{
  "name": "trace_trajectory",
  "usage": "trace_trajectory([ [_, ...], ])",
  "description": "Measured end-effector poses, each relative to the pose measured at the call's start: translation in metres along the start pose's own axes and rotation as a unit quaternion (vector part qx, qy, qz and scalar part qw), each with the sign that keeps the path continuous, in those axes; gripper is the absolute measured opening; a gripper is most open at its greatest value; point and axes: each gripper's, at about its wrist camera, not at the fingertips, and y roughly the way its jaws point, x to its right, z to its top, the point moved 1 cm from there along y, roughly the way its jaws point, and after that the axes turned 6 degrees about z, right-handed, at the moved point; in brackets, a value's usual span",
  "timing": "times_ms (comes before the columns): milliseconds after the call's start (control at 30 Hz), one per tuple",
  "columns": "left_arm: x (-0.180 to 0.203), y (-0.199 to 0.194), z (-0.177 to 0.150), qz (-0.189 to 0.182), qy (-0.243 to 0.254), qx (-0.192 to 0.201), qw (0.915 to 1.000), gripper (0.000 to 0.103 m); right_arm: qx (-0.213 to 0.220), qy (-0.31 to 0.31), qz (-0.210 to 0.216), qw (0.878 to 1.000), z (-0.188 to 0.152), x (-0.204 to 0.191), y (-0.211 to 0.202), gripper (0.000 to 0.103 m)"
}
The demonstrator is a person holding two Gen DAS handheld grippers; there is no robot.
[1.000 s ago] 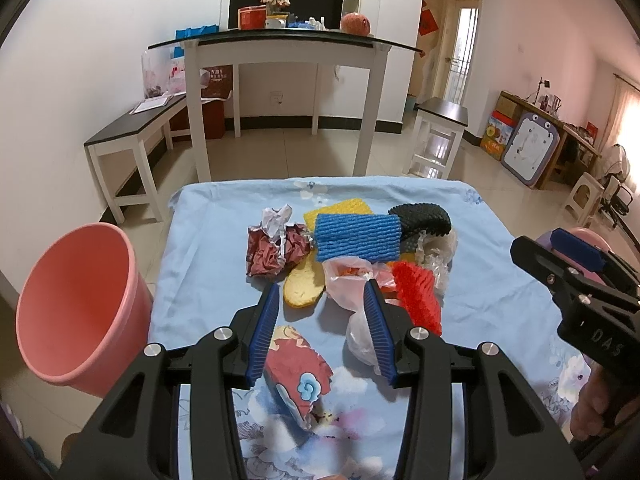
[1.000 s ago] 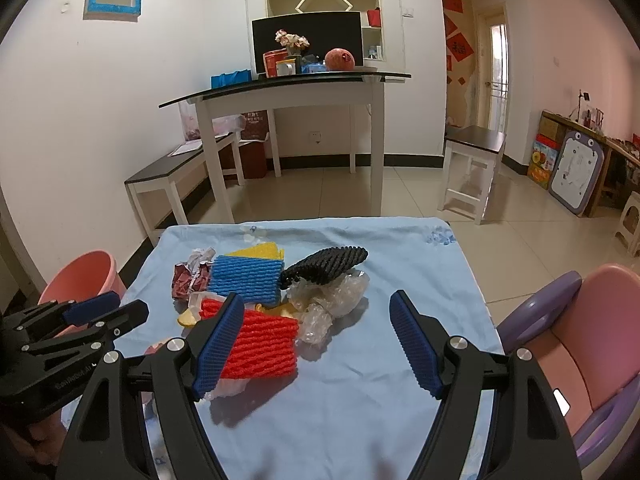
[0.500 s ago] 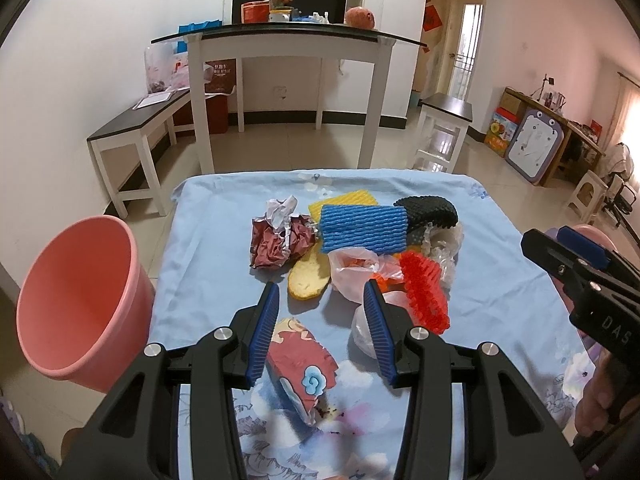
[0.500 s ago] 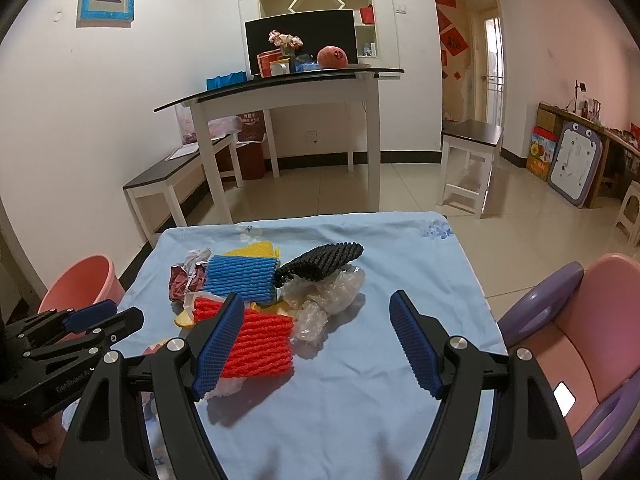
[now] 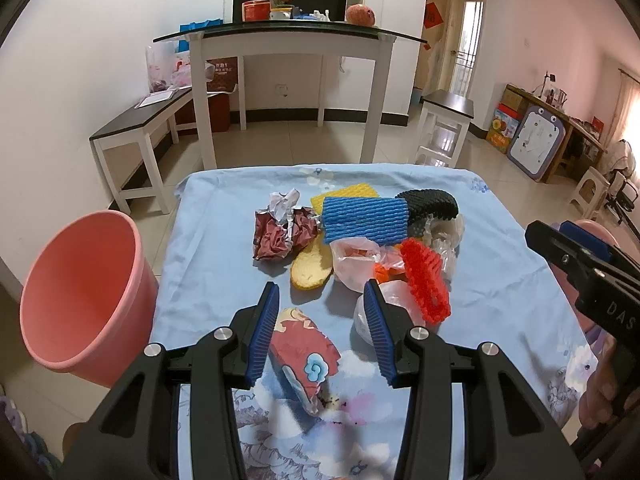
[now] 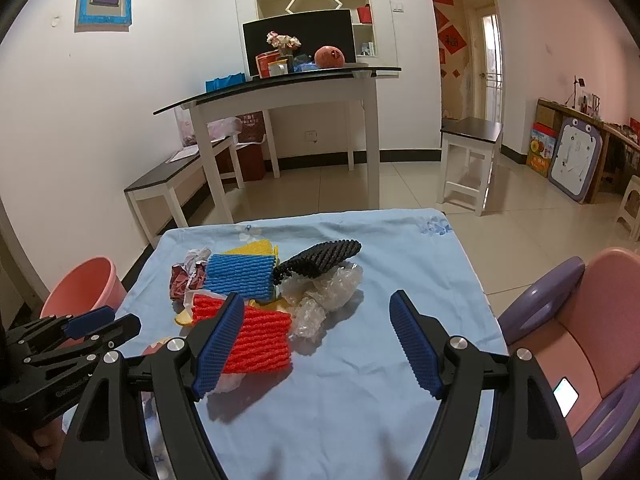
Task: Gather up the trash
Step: 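Lower the left gripper onto the red-white snack wrapper and close it, then lift the snack wrapper with the left gripper while the right gripper grasps the red foam net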
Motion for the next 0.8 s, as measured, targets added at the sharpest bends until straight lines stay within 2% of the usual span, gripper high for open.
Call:
trace_trajectory([
  [367, -0.017, -0.009, -0.010, -0.002, -0.012, -0.001, 0.9999, 0.045, -0.013, 0.014, 0.013, 1.000, -0.011, 0.007, 0.005, 0.074],
  [533, -0.022, -0.011, -0.022, -0.011, -0.009, -0.009, 0.9999, 0.045, -0.024, 0.013, 0.028, 0.999, -0.013, 0.005, 0.009, 0.070],
  [800, -0.023, -0.001, -0.045, -0.028, -0.014, -0.046, 0.9985, 0.045, -0.042, 0.011, 0.051, 0.998, -0.018, 0.002, 0.020, 0.070],
])
